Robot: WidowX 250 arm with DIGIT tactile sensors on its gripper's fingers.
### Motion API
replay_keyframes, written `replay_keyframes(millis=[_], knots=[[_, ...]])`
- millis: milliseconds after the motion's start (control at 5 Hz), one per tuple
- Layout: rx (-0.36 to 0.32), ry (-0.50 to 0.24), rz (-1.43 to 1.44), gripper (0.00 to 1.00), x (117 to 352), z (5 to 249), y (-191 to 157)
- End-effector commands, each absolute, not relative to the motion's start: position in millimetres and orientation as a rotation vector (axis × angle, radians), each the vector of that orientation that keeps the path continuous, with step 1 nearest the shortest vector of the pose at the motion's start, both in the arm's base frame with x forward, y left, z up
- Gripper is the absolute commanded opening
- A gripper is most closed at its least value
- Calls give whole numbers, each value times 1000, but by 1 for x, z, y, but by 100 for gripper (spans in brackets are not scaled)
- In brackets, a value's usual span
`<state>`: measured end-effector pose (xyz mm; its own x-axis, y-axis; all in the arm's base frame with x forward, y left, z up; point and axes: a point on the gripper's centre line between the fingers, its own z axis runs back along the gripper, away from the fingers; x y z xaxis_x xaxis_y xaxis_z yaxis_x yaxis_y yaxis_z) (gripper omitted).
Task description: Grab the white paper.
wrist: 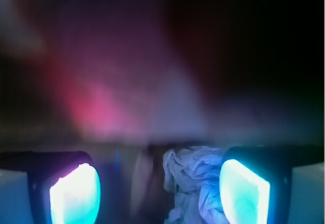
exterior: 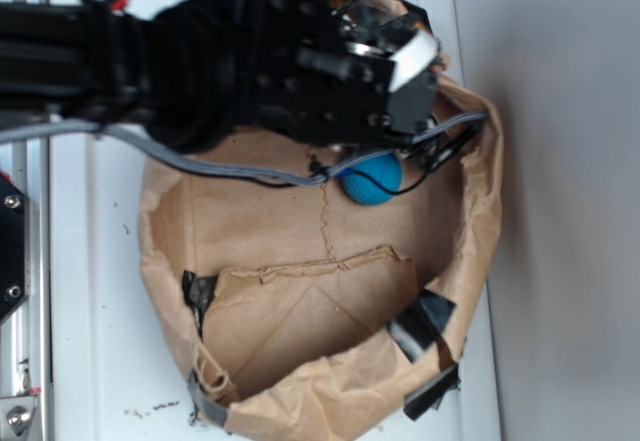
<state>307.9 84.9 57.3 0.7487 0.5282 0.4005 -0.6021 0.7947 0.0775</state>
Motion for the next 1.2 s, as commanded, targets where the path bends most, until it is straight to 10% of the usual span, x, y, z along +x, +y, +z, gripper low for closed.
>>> replay_keyframes(millis=[0, 600, 800, 1000], knots=[[131, -393, 660, 100, 295, 95, 99], [339, -454, 709, 100, 310, 35, 98], [370, -457, 665, 15, 300, 23, 98], [356, -467, 648, 0, 291, 23, 98]])
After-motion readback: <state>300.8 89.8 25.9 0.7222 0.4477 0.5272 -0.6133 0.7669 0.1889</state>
